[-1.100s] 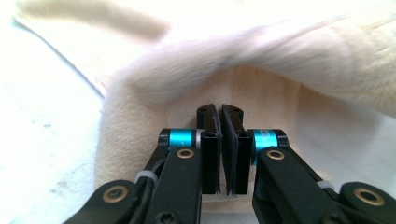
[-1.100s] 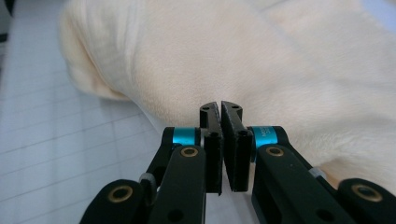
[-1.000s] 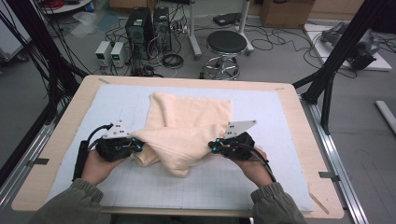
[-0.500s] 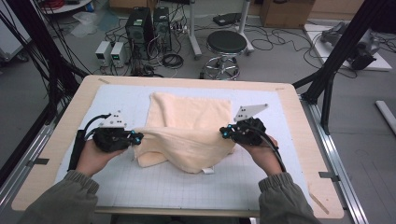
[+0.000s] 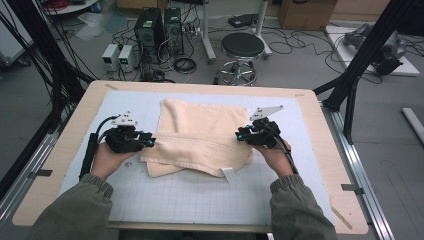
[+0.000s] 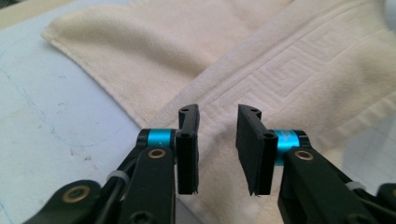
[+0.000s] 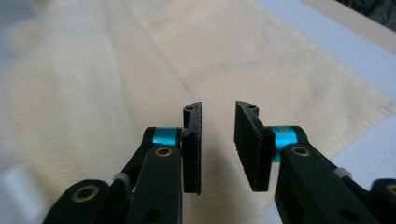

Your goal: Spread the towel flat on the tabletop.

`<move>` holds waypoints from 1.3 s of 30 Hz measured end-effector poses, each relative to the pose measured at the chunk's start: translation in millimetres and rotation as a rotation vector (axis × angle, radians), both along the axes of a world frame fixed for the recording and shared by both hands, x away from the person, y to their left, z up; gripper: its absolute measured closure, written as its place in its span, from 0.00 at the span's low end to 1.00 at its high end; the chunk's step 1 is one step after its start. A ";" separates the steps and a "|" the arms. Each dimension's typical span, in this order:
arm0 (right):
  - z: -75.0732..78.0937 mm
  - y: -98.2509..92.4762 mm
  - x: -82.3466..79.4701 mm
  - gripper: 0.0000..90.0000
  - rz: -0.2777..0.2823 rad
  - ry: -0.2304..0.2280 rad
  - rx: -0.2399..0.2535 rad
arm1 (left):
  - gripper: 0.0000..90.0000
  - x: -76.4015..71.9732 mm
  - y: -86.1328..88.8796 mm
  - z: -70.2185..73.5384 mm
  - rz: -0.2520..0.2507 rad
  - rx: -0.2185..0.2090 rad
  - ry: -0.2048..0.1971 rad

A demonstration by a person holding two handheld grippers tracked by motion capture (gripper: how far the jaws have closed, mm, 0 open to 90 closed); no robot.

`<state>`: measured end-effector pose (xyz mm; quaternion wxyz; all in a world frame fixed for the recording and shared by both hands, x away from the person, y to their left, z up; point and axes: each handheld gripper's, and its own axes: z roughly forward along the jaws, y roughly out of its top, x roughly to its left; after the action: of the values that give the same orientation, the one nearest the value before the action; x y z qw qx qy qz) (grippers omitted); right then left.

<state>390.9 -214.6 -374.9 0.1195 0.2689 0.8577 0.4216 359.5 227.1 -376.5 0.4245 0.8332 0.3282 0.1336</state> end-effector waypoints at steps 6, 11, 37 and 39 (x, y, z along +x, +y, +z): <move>6.3 3.5 -34.8 0.66 0.094 -0.020 0.010 | 0.66 -11.5 4.4 3.5 -0.033 -0.004 -0.033; -9.0 25.6 -38.5 0.62 0.163 0.040 -0.100 | 0.65 -6.8 -4.3 -19.1 -0.057 0.029 0.026; -15.4 17.0 -36.6 0.66 0.122 -0.034 -0.107 | 0.74 -4.0 -19.5 -35.3 -0.068 0.114 0.036; -15.8 6.0 -43.9 0.66 0.099 -0.087 -0.086 | 0.74 -5.4 -17.8 -32.0 -0.069 0.095 0.026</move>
<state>347.0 -208.6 -390.7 0.1473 0.2023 0.8812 0.4011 354.0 209.3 -408.5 0.3845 0.8649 0.2981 0.1236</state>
